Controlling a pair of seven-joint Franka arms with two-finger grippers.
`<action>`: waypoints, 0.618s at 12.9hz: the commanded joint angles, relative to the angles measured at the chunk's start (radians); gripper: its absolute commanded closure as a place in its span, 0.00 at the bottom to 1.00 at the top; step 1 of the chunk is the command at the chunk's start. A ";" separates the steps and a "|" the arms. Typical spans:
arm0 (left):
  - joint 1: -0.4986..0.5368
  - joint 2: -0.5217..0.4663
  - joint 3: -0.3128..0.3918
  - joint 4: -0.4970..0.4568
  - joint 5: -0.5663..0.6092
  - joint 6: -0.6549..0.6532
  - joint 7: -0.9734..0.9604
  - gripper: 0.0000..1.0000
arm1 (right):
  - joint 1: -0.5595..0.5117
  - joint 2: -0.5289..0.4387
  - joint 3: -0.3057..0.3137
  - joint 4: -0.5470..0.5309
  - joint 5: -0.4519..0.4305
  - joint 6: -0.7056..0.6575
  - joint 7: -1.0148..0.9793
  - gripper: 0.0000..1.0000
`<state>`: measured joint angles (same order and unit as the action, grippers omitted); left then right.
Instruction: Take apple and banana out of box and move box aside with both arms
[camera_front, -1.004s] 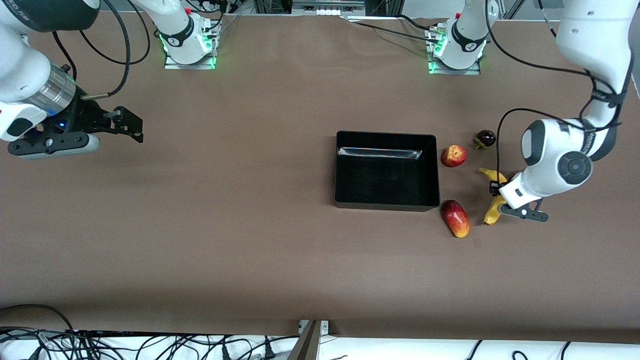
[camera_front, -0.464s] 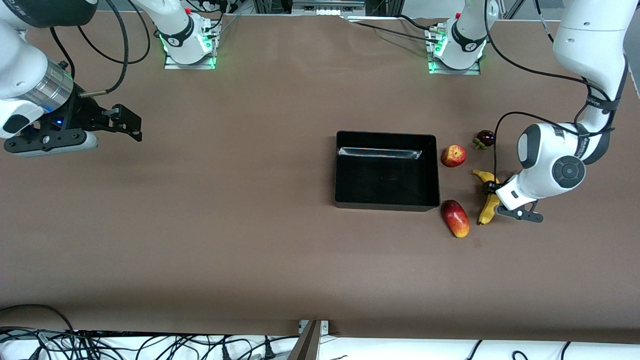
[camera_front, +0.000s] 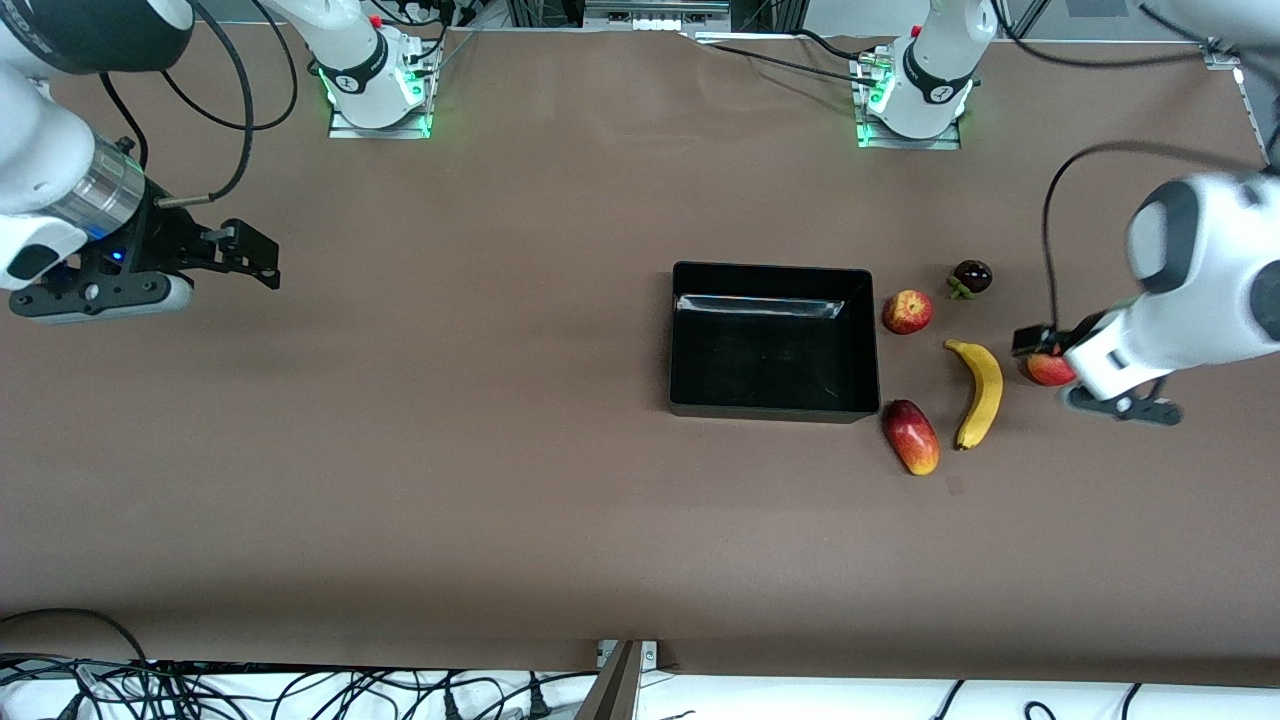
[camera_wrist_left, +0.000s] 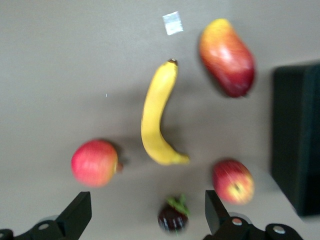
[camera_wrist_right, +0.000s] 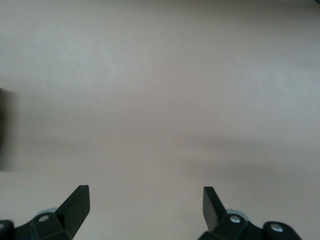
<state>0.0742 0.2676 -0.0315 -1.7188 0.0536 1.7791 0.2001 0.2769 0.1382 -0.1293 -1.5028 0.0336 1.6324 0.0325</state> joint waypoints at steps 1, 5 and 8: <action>-0.022 -0.056 0.005 0.157 -0.034 -0.212 -0.053 0.00 | -0.002 -0.012 -0.027 0.010 -0.001 -0.011 -0.013 0.00; -0.062 -0.183 0.034 0.222 -0.066 -0.313 -0.073 0.00 | -0.002 -0.040 -0.059 0.010 -0.004 -0.012 -0.014 0.00; -0.137 -0.214 0.117 0.188 -0.060 -0.305 -0.061 0.00 | -0.002 -0.043 -0.061 0.010 -0.004 -0.011 -0.013 0.00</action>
<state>-0.0316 0.0690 0.0494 -1.4946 0.0026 1.4728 0.1389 0.2758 0.1041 -0.1901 -1.4940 0.0332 1.6320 0.0315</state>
